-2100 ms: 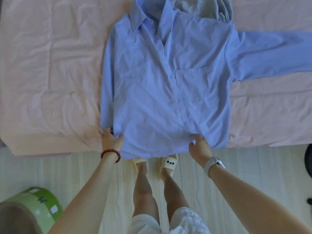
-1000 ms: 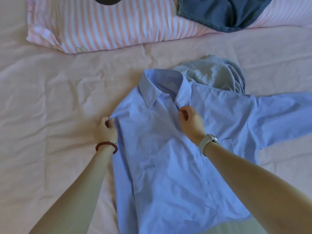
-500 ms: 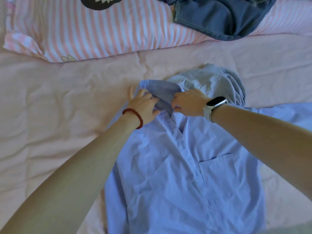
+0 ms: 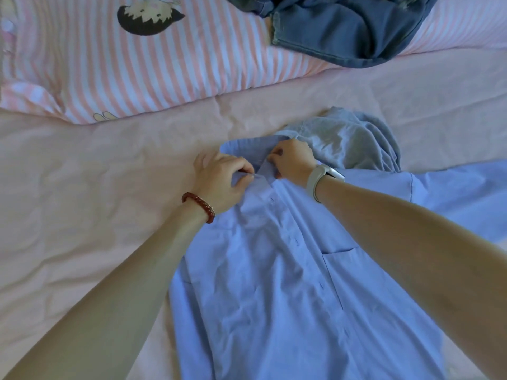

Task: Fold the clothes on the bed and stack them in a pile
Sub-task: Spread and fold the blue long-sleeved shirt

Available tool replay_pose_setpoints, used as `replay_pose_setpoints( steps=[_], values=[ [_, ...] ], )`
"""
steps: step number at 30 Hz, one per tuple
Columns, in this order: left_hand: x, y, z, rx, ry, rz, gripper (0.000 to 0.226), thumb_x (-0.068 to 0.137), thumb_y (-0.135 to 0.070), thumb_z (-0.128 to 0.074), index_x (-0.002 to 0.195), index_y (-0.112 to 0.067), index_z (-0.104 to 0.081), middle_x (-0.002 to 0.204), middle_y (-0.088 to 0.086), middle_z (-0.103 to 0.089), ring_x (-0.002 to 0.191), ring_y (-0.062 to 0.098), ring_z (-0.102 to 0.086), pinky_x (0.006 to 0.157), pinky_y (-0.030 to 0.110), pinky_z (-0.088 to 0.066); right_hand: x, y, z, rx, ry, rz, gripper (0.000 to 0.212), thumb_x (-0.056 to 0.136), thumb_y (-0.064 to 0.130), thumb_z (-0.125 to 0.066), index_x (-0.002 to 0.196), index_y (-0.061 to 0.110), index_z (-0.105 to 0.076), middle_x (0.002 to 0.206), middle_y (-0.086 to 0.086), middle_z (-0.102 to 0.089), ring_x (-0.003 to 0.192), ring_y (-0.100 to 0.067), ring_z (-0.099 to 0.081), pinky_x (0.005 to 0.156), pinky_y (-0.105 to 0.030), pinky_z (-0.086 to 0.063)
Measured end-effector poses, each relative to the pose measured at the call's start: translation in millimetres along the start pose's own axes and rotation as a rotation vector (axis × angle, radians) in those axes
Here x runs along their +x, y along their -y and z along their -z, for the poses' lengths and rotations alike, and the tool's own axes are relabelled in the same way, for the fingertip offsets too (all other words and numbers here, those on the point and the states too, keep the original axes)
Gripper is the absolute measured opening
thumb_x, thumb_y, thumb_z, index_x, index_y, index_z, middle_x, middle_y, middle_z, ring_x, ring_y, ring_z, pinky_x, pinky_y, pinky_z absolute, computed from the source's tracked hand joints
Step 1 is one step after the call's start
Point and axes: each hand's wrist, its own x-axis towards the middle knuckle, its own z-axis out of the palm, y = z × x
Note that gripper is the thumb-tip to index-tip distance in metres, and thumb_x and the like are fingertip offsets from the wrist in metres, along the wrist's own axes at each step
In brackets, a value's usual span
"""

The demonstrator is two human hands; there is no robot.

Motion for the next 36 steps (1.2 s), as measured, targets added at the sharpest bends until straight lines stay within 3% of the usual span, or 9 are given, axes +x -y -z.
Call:
replay_pose_setpoints(
  steps=[6, 9, 12, 16, 19, 24, 30, 33, 36],
  values=[
    [3.9, -5.7, -12.9, 0.015, 0.035, 0.078, 0.008, 0.086, -0.023, -0.06, 0.081, -0.022, -0.066, 0.083, -0.01, -0.066, 0.091, 0.017, -0.055, 0.093, 0.034, -0.018, 12.3, 2.3, 9.9, 0.482, -0.096, -0.14, 0.023, 0.085, 0.005, -0.054, 0.062, 0.005, -0.052, 0.075, -0.016, -0.059, 0.08, -0.029, -0.063, 0.078, -0.043, -0.054],
    [5.7, -4.4, -17.0, 0.027, 0.011, 0.106, 0.008, 0.087, -0.026, -0.06, 0.083, -0.022, -0.066, 0.082, -0.013, -0.062, 0.094, 0.016, -0.053, 0.098, 0.036, -0.016, 7.5, -2.5, 7.1, 0.674, -0.018, -0.145, 0.016, 0.091, 0.0, -0.046, 0.093, -0.001, -0.062, 0.082, -0.013, -0.06, 0.082, -0.032, -0.065, 0.08, -0.04, -0.054],
    [13.6, -6.7, -25.1, 0.063, 0.009, 0.102, 0.01, 0.088, -0.028, -0.059, 0.087, -0.022, -0.067, 0.085, -0.009, -0.064, 0.098, 0.018, -0.052, 0.1, 0.039, -0.015, -5.4, -11.4, 7.2, 0.805, 0.042, -0.067, 0.042, 0.094, -0.001, -0.037, 0.133, 0.01, -0.048, 0.115, -0.002, -0.051, 0.082, -0.021, -0.063, 0.079, -0.031, -0.054],
    [33.5, -8.5, -38.8, 0.179, -0.04, 0.127, 0.016, 0.089, -0.034, -0.054, 0.09, -0.026, -0.067, 0.095, -0.004, -0.061, 0.103, 0.02, -0.049, 0.098, 0.036, -0.015, -47.2, -29.5, -3.0, 0.544, -0.236, 0.157, 0.051, 0.089, -0.008, -0.035, 0.134, 0.012, -0.047, 0.127, -0.005, -0.048, 0.088, -0.014, -0.06, 0.076, -0.02, -0.045],
    [46.1, -5.8, -41.5, 0.252, -0.027, 0.196, 0.029, 0.088, -0.043, -0.054, 0.11, -0.027, -0.063, 0.114, 0.0, -0.056, 0.116, 0.022, -0.041, 0.102, 0.037, -0.015, -88.7, -42.6, -24.2, 0.295, -0.349, 0.332, 0.046, 0.083, -0.006, -0.039, 0.126, 0.003, -0.054, 0.127, -0.016, -0.052, 0.106, -0.031, -0.058, 0.081, -0.036, -0.05],
    [3.9, -7.1, -21.0, 0.0, -0.286, 0.334, 0.035, 0.086, -0.026, -0.059, 0.119, -0.015, -0.059, 0.125, 0.006, -0.052, 0.12, 0.027, -0.042, 0.101, 0.039, -0.025, -143.4, -66.1, -79.6, -0.249, -0.108, 0.587, 0.045, 0.077, 0.008, -0.069, 0.121, 0.012, -0.063, 0.131, -0.011, -0.056, 0.119, -0.032, -0.054, 0.094, -0.054, -0.044],
    [-152.0, 8.9, -11.4, -0.066, -0.265, 0.664, 0.047, 0.081, -0.007, -0.066, 0.122, 0.009, -0.05, 0.12, 0.027, -0.052, 0.115, 0.042, -0.044, 0.099, 0.042, -0.03, -149.4, -55.8, -98.3, -0.365, 0.103, 0.333, 0.047, 0.098, 0.024, -0.034, 0.145, 0.02, -0.03, 0.156, 0.0, -0.016, 0.144, -0.021, -0.009, 0.113, -0.049, 0.001],
    [-226.3, 4.8, -12.3, -0.219, -0.261, 0.866, 0.041, 0.082, -0.005, -0.066, 0.119, 0.006, -0.051, 0.109, 0.024, -0.055, 0.096, 0.032, -0.051, 0.09, 0.044, -0.042, -172.9, -35.3, -97.3, -0.285, -0.039, 0.338, 0.043, 0.088, 0.007, -0.049, 0.131, 0.005, -0.05, 0.145, -0.016, -0.039, 0.137, -0.036, -0.03, 0.111, -0.057, -0.012],
    [-288.0, -4.2, -17.1, -0.369, -0.125, 0.983, 0.017, 0.086, -0.01, -0.062, 0.102, -0.005, -0.06, 0.085, 0.004, -0.063, 0.069, 0.015, -0.054, 0.069, 0.021, -0.046, -214.5, -21.5, -107.3, -0.184, -0.115, 0.523, 0.041, 0.08, 0.003, -0.052, 0.12, 0.001, -0.06, 0.131, -0.02, -0.053, 0.123, -0.04, -0.049, 0.102, -0.062, -0.03]
  ],
)
